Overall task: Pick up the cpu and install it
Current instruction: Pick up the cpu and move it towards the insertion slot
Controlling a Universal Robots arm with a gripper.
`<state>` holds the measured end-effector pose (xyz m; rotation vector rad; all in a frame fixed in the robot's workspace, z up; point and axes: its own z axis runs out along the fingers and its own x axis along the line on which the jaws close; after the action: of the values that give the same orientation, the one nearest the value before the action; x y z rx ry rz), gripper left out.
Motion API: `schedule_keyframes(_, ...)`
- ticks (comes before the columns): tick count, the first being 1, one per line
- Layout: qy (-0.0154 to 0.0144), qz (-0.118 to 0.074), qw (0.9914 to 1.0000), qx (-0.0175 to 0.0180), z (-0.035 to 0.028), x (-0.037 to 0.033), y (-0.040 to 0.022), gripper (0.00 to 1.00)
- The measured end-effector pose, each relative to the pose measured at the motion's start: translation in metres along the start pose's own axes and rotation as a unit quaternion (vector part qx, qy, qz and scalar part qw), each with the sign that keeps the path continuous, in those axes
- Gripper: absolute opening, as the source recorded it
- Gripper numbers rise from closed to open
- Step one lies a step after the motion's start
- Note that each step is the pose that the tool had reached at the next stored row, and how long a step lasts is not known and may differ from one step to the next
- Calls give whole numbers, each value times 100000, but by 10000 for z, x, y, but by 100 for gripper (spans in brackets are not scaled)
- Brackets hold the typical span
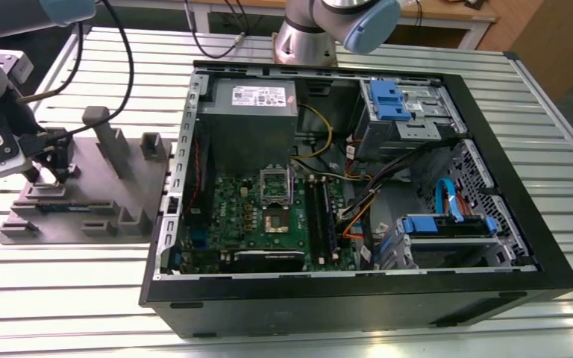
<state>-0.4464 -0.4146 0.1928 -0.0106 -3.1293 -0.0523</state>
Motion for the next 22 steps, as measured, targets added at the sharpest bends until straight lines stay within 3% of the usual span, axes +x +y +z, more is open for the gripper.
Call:
schedule_keyframes(7, -20, 101, 100000, -11, -25, 0, 3, 47)
schedule_keyframes(11, -45, 1300, 99992, -18, -27, 0, 3, 47)
schedule_keyframes(22, -50, 1353, 99991, -19, -39, 0, 4, 47)
